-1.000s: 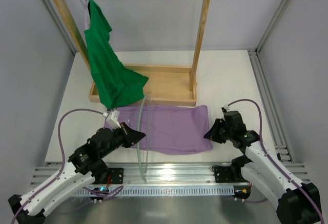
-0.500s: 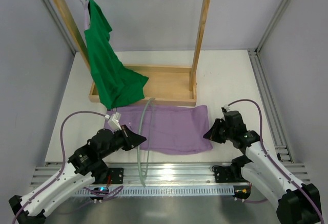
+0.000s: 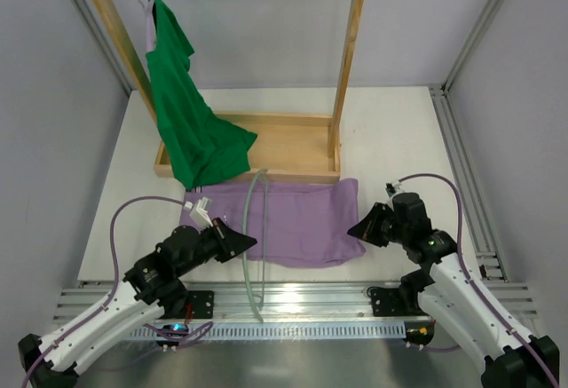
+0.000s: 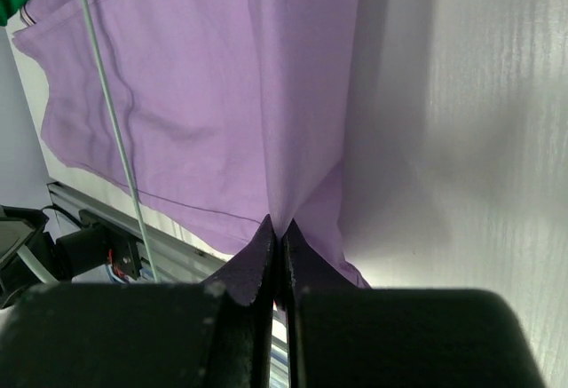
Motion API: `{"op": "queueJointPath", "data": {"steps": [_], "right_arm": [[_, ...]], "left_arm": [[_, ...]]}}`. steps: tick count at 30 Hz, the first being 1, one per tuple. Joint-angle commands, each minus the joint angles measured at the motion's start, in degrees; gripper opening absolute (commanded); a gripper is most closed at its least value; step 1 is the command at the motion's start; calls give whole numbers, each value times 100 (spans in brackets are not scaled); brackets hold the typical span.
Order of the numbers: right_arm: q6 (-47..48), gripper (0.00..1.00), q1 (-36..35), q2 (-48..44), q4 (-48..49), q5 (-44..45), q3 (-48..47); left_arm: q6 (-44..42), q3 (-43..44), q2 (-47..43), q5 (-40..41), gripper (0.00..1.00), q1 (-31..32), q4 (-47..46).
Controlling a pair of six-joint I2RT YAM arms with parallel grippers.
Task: Place the trousers on the hanger
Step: Place trousers on hanger
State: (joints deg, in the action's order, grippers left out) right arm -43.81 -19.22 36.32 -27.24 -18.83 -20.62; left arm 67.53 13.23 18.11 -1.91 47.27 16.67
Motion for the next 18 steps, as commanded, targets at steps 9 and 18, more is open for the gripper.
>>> {"op": "queueJointPath", "data": {"steps": [9,18], "right_arm": [[-198,4,-134,60,307,-165,-381],[-874,4,-1274,296,940,168,-899]], "left_arm": [[340,-215,-650,95,0,72,399],[446,-497,-589,68,0,81,100]]}}
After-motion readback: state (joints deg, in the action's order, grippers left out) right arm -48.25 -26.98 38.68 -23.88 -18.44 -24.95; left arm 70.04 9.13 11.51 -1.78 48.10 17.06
